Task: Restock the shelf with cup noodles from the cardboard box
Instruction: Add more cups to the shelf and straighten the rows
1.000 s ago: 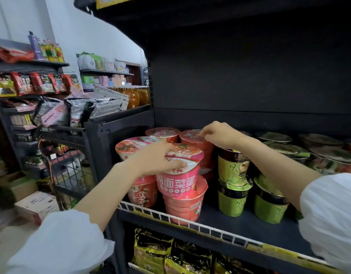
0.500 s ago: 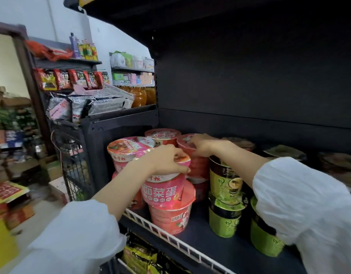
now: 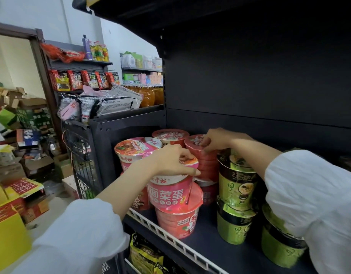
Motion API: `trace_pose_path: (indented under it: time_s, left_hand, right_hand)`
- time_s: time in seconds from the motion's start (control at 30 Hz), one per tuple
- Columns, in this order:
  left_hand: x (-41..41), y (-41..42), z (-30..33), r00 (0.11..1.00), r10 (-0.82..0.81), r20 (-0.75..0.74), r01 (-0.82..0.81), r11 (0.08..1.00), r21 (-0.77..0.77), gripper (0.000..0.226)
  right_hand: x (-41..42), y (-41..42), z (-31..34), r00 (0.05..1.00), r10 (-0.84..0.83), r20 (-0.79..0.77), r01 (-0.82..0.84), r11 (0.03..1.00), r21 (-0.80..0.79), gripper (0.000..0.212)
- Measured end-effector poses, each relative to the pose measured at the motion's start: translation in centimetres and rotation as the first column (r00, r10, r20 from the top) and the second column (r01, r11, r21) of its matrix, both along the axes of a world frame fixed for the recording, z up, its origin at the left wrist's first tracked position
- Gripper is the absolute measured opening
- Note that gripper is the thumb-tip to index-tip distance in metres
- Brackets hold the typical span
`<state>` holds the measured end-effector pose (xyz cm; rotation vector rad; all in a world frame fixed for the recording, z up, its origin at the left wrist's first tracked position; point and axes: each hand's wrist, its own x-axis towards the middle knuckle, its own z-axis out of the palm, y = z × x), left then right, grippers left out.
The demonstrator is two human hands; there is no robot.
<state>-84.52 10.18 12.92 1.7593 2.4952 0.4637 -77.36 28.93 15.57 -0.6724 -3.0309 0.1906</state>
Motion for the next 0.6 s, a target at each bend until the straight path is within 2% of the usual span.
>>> trace_pose_path:
  time_s: [0.13,0.2,0.3,0.4,0.53,0.6]
  left_hand:
    - [-1.0,0.8,0.3,0.993,0.008,0.114,-0.015,0.998,0.053,0.035]
    - [-1.8,1.6,0.4,0.995,0.064,0.074,-0.069,0.996,0.058,0.032]
    - [-3.0,2.4,0.3,0.991,0.111,-0.079,-0.112,0.994,-0.002,0.046]
    - [-4.2,2.6,-0.7,0.991,0.112,-0.069,-0.114,0.993,-0.035,0.058]
    - [-5.3,2.5,-2.3,0.994,0.105,-0.029,-0.103,0.993,0.061,0.061]
    - [-5.8,2.8,-2.6,0.995,0.097,-0.016,-0.096,0.993,0.072,0.063]
  right_hand:
    - [-0.5,-0.1,0.2,0.998,-0.051,-0.033,0.049,0.997,-0.053,0.042]
    - [-1.2,-0.4,-0.2,0.996,-0.077,-0.054,0.074,0.995,-0.062,0.036]
    - [-2.3,-0.7,-1.1,0.988,-0.131,-0.081,0.125,0.989,-0.078,0.044]
    - [-3.2,-0.6,-1.7,0.986,-0.149,-0.069,0.146,0.988,-0.043,0.047]
    - [-2.4,0.0,0.2,0.997,-0.022,0.079,0.027,0.998,-0.059,0.019]
    - [-1.2,0.7,1.4,0.988,-0.032,0.148,0.056,0.984,-0.166,0.040]
